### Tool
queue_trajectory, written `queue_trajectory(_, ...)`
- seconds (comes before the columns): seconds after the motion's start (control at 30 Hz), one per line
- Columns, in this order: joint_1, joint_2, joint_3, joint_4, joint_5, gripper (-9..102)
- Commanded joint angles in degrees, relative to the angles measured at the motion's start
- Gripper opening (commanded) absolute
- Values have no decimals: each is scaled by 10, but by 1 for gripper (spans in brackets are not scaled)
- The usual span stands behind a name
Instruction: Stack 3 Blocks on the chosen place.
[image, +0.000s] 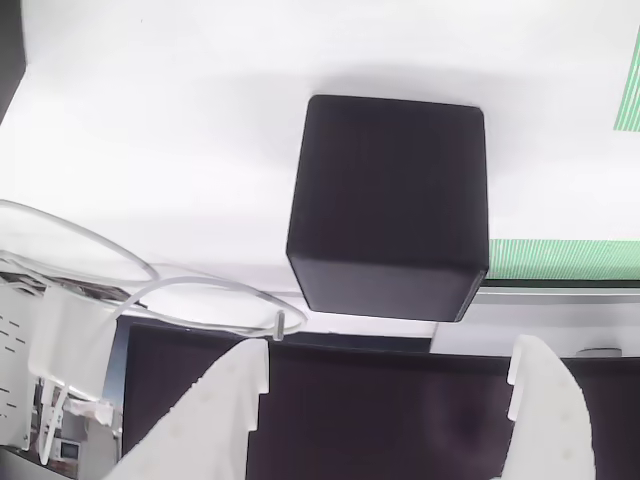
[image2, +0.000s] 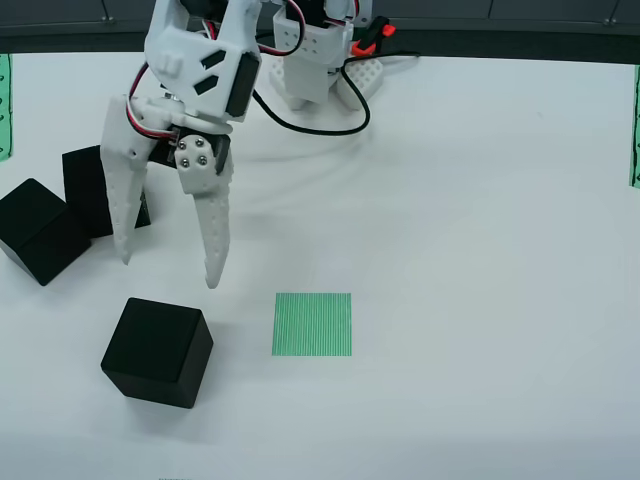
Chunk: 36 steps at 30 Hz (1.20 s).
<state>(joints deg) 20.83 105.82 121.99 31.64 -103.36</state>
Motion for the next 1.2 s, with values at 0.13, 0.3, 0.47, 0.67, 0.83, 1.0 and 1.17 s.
queue_trajectory(0.13,25,-93,-151,28,-13,31)
queue_trajectory(0.3,25,-160,-207,31,-27,31)
queue_trajectory(0.47,4,-205,-270,99,-27,31)
queue_trajectory(0.67,-18,-232,-293,127,-18,33)
queue_trajectory(0.83,-22,-235,-288,138,-19,33)
queue_trajectory(1.0,-14,-247,-297,138,-24,33)
queue_trajectory(1.17,-3,-260,-321,139,-26,33)
